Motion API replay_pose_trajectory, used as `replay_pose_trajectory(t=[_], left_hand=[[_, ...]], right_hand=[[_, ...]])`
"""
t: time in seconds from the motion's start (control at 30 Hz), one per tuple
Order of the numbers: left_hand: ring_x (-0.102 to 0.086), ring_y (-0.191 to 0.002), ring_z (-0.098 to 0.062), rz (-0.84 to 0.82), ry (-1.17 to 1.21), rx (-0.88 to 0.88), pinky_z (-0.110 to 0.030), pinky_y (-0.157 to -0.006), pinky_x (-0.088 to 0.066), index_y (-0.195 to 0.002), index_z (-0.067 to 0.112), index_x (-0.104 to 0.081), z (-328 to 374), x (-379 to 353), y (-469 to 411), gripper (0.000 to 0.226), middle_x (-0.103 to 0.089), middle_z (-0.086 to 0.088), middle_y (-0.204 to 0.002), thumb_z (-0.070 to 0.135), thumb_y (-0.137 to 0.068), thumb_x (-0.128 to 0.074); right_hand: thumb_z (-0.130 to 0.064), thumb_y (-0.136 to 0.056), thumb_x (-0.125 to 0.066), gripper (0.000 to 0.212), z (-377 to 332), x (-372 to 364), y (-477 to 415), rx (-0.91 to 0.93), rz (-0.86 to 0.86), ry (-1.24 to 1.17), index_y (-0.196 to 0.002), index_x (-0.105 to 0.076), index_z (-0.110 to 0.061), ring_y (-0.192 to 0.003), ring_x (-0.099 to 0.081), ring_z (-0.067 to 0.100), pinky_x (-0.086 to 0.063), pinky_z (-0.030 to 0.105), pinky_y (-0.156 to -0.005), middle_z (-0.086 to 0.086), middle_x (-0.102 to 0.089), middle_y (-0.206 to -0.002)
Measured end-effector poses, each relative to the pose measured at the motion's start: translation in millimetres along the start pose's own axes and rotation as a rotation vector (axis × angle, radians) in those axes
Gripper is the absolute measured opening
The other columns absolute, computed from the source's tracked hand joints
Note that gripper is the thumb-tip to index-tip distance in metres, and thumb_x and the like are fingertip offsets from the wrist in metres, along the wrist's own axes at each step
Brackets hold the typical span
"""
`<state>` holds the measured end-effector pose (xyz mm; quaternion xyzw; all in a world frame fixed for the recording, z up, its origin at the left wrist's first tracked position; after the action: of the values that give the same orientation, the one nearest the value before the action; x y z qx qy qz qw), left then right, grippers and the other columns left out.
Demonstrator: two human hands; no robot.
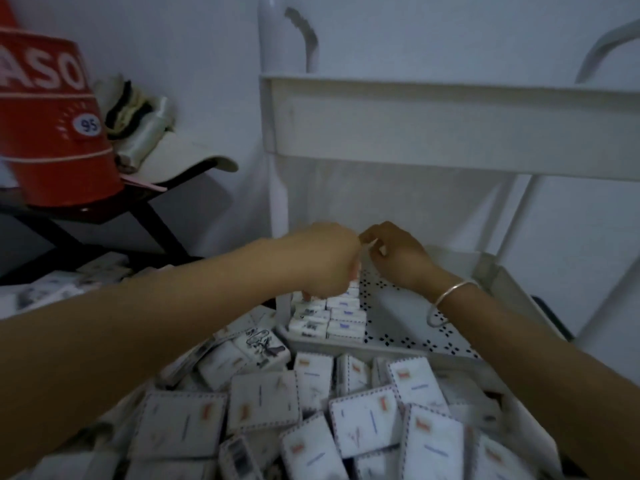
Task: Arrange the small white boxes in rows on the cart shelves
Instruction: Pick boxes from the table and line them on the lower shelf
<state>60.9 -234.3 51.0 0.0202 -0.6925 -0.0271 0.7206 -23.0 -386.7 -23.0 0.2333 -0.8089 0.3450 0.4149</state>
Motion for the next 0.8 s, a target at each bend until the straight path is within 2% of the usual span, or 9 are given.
replay_pose_trajectory(t=[0.07,0.1,0.2,0.3,0.47,0.63,0.73,0.8], left_hand=[[-0.059,-0.096,-0.011,-0.078,0.054,-0.068,-0.026,-0.08,-0.051,-0.106,0.021,-0.068,1,-13,24,0.024,-0.065,0.006,-0.108,0.012,-0.093,-0.049],[-0.06,-0.097,-0.009,-0.125,0.087,-0.105,-0.027,-0.085,-0.051,-0.105,0.021,-0.069,3,-20,35,0.021,-0.067,0.008,-0.106,0.018,-0.093,-0.052],[-0.062,-0.091,-0.005,-0.198,0.166,-0.18,-0.024,-0.085,-0.052,-0.107,0.022,-0.07,11,-41,58,0.027,-0.069,0.012,-0.101,0.04,-0.089,-0.063],[-0.061,-0.097,-0.006,-0.173,0.138,-0.206,-0.027,-0.086,-0.051,-0.117,0.025,-0.065,19,-60,62,0.048,-0.068,0.012,-0.105,0.056,-0.08,-0.067],[-0.059,-0.091,-0.013,-0.13,0.144,-0.209,-0.031,-0.077,-0.052,-0.117,0.022,-0.062,29,-82,57,0.049,-0.066,0.006,-0.101,0.047,-0.077,-0.075],[-0.054,-0.078,-0.011,-0.057,0.159,-0.218,-0.029,-0.07,-0.048,-0.093,0.024,-0.064,24,-84,56,0.03,-0.058,0.01,-0.082,0.042,-0.074,-0.078],[-0.057,-0.084,-0.014,-0.045,0.17,-0.204,-0.033,-0.075,-0.051,-0.094,0.023,-0.06,19,-84,55,0.029,-0.062,0.005,-0.091,0.039,-0.075,-0.076],[-0.058,-0.089,-0.016,-0.037,0.175,-0.188,-0.034,-0.078,-0.052,-0.1,0.02,-0.061,17,-82,53,0.032,-0.063,0.003,-0.097,0.038,-0.077,-0.074]], right_hand=[[-0.002,-0.09,-0.05,0.027,-20,12,25,0.057,-0.018,-0.009,-0.105,-0.066,-0.018,-0.089,-0.055,0.015,-0.036,0.018,-0.071,0.004,-0.059,-0.107],[-0.004,-0.09,-0.052,0.025,-30,16,38,0.066,-0.051,-0.019,-0.1,-0.066,-0.022,-0.085,-0.055,0.012,-0.038,0.017,-0.069,0.0,-0.06,-0.103],[-0.006,-0.091,-0.054,0.025,-57,26,75,0.096,-0.109,-0.052,-0.091,-0.061,-0.03,-0.082,-0.055,0.007,-0.044,0.012,-0.07,-0.009,-0.06,-0.097],[-0.004,-0.092,-0.052,0.026,-71,34,104,0.087,-0.127,-0.048,-0.099,-0.065,-0.025,-0.089,-0.057,0.007,-0.047,0.019,-0.077,-0.008,-0.062,-0.103],[-0.006,-0.093,-0.05,0.028,-71,48,134,0.023,-0.139,-0.002,-0.105,-0.065,-0.027,-0.094,-0.056,0.003,-0.048,0.023,-0.084,-0.012,-0.062,-0.108],[-0.013,-0.095,-0.051,0.027,-63,48,151,-0.031,-0.263,0.063,-0.108,-0.061,-0.034,-0.097,-0.055,0.0,-0.048,0.022,-0.087,-0.017,-0.059,-0.109],[-0.027,-0.097,-0.054,0.023,-53,46,157,-0.085,-0.326,0.045,-0.117,-0.06,-0.033,-0.1,-0.056,0.0,-0.048,0.022,-0.089,-0.016,-0.061,-0.114],[-0.039,-0.094,-0.058,0.034,-47,45,161,-0.097,-0.387,0.041,-0.127,-0.054,-0.034,-0.104,-0.054,-0.002,-0.044,0.016,-0.089,-0.016,-0.06,-0.122]])
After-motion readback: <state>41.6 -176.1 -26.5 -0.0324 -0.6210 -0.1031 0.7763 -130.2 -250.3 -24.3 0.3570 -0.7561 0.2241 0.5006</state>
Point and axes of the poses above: each hand's wrist, its own y-axis away from the middle knuckle, its own x-axis out of the back of the hand, z = x × y, the point moved 3 cm from there along -y, towards the middle knuckle
